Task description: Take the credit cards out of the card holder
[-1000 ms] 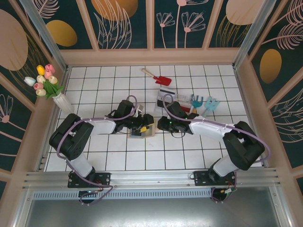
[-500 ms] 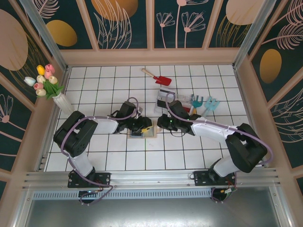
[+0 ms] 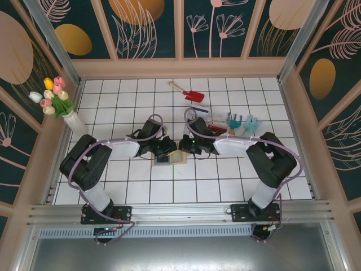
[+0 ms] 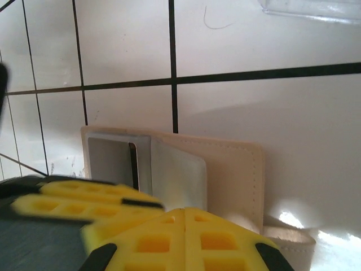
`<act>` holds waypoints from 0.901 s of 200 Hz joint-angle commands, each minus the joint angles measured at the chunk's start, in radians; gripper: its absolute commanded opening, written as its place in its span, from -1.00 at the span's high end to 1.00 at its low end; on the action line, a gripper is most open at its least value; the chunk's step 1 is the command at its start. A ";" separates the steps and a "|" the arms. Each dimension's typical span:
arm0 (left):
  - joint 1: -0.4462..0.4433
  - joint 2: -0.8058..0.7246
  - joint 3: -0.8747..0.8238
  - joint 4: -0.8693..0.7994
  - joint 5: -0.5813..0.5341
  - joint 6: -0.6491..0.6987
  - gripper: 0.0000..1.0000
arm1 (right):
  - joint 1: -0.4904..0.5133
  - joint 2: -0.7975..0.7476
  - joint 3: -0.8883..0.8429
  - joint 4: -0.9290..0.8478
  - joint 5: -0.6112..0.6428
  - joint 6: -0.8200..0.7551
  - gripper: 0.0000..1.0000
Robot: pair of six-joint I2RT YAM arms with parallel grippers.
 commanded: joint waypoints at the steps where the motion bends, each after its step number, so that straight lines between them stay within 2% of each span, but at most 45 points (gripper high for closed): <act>1: -0.004 -0.101 0.017 -0.037 0.003 0.023 0.60 | 0.005 0.034 0.026 -0.014 -0.017 -0.001 0.92; 19: 0.017 -0.156 -0.012 -0.089 -0.034 0.043 0.54 | 0.005 0.051 0.034 -0.033 -0.019 -0.003 0.92; 60: 0.128 -0.266 -0.120 -0.132 -0.081 0.062 0.44 | 0.037 0.068 0.098 -0.069 -0.017 -0.052 0.90; 86: 0.150 -0.267 -0.141 -0.165 -0.108 0.097 0.47 | 0.075 0.107 0.156 -0.080 -0.018 -0.056 0.88; 113: 0.150 -0.239 -0.131 -0.238 -0.224 0.133 0.56 | 0.086 0.156 0.185 -0.066 -0.046 -0.039 0.83; 139: 0.151 -0.212 -0.160 -0.170 -0.173 0.119 0.62 | 0.086 0.181 0.207 -0.077 -0.050 -0.037 0.81; 180: 0.150 -0.187 -0.155 -0.156 -0.169 0.119 0.69 | 0.081 0.204 0.222 -0.095 -0.053 -0.037 0.80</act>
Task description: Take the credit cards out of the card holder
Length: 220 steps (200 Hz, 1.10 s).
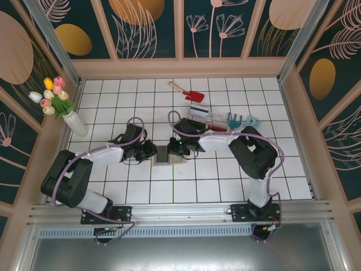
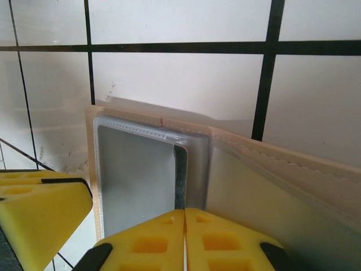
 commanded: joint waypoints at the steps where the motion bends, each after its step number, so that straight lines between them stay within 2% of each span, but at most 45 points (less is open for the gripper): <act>1: 0.003 0.019 -0.002 0.019 -0.004 0.020 0.70 | -0.004 0.018 0.038 -0.031 -0.015 -0.003 0.79; 94: 0.002 0.049 -0.025 0.031 0.013 0.014 0.74 | -0.004 0.022 0.049 -0.073 0.013 0.045 0.63; 148: 0.002 0.063 -0.041 0.044 0.054 0.033 0.77 | -0.005 0.031 0.057 -0.081 0.002 0.047 0.64; 220: 0.002 0.053 -0.068 0.046 0.048 0.035 0.78 | -0.004 0.045 0.073 -0.096 -0.046 0.030 0.70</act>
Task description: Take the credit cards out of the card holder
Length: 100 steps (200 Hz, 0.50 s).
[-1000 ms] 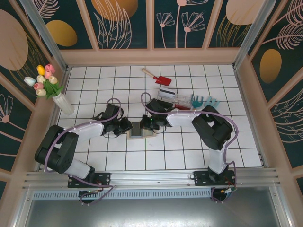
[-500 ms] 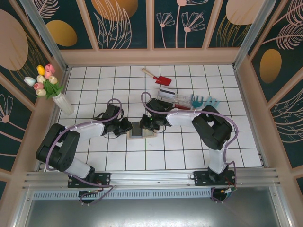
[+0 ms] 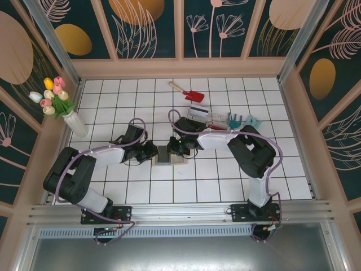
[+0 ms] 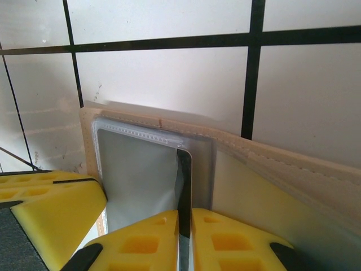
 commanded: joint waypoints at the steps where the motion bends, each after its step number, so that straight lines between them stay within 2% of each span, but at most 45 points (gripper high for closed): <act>1: 0.001 0.016 -0.037 -0.043 0.009 0.016 0.78 | 0.001 0.022 0.027 -0.023 -0.026 -0.006 0.71; 37: 0.001 0.007 -0.034 -0.058 -0.008 0.024 0.75 | 0.001 -0.004 0.003 -0.027 0.021 0.026 0.85; 100: 0.001 -0.006 -0.028 -0.084 -0.027 0.034 0.71 | -0.007 -0.049 -0.031 -0.060 0.048 0.015 0.88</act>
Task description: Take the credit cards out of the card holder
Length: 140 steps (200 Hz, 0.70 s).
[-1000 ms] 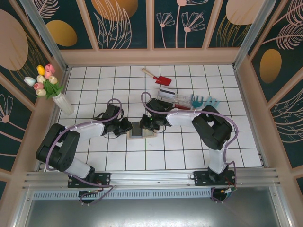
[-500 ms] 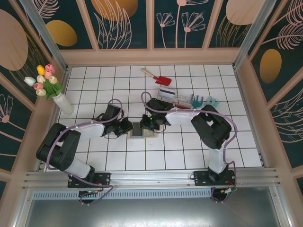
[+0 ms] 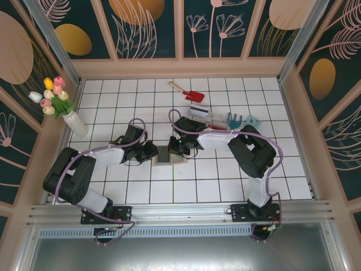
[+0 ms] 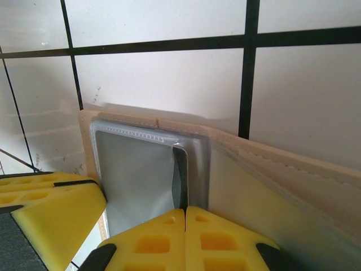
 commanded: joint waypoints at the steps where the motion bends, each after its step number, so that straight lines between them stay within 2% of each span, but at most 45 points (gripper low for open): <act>1: 0.000 -0.001 -0.023 -0.086 -0.024 0.027 0.71 | -0.005 -0.043 -0.031 -0.054 0.041 0.006 0.88; 85: 0.000 -0.053 0.014 -0.113 0.001 0.036 0.74 | -0.020 -0.079 -0.088 -0.016 0.004 -0.006 0.87; 140: -0.002 -0.082 0.063 -0.076 0.086 0.026 0.75 | -0.030 -0.078 -0.095 0.013 -0.029 0.002 0.59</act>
